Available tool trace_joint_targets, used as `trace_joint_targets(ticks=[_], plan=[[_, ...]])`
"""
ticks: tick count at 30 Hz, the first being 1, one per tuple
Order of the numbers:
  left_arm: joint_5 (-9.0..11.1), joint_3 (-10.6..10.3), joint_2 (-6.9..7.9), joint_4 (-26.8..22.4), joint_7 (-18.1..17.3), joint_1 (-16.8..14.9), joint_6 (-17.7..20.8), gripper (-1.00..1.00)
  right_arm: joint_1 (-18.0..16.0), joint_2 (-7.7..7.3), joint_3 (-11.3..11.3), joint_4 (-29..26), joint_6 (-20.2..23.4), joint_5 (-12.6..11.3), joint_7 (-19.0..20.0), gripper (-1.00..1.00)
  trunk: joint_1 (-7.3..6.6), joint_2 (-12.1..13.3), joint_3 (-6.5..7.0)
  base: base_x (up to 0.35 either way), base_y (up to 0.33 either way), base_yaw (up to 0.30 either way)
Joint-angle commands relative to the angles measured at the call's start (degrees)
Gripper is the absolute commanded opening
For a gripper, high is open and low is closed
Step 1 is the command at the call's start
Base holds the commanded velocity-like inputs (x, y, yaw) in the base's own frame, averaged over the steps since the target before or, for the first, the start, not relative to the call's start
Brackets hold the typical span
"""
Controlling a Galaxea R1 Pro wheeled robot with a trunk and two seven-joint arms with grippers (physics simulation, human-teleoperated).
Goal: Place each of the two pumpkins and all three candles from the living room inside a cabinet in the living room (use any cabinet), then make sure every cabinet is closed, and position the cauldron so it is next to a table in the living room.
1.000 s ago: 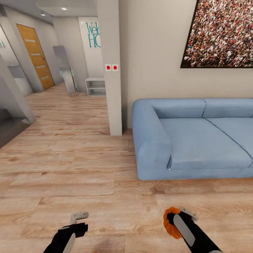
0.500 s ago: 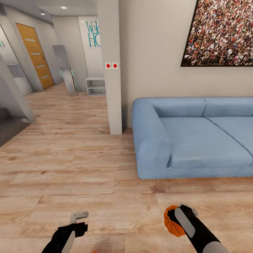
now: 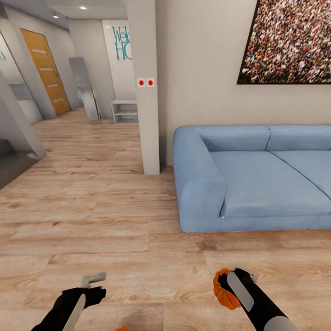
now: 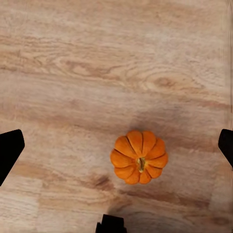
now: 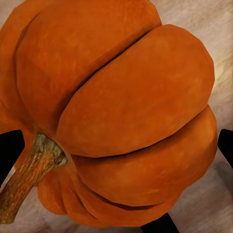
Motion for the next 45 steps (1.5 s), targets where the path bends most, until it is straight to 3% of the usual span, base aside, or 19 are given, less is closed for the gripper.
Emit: trace_joint_targets(ticks=[1, 11, 15, 20, 45], plan=[[0.0, 0.2, 0.63, 0.0, -1.4, 0.0, 0.1, 1.0, 0.0, 0.0, 0.0, 0.0, 0.0, 0.0, 0.1, -1.0, 0.23, -0.4, -0.18, 0.0, 0.0, 0.0], [0.1, 1.9, 9.68, -0.3, -23.6, -0.7, 4.1, 1.0, -0.1, 0.13, -0.1, -0.7, 2.1, -0.4, 0.1, -1.0, 2.42, -4.4, -1.98, 0.0, 0.0, 0.0], [0.0, 5.0, 11.0, -0.3, -30.2, -1.0, 6.6, 1.0, 0.0, 0.11, -0.2, -2.8, 5.4, -0.4, 0.2, -1.0, 3.3, -6.0, -2.7, 0.0, 0.0, 0.0], [-0.2, 6.1, 11.14, -0.3, -31.5, -1.0, 6.7, 1.0, 0.0, 0.09, -2.0, -4.1, 5.9, -0.5, 0.3, -1.0, 4.4, -8.0, -3.59, 0.0, 0.0, 0.0], [-0.1, 6.1, 10.78, -0.2, -32.0, -1.0, 6.2, 1.0, 0.0, 0.22, -1.9, -4.1, 5.5, -0.6, 0.4, -1.0, 9.89, -18.1, -8.08, 0.0, 0.0, 0.0]])
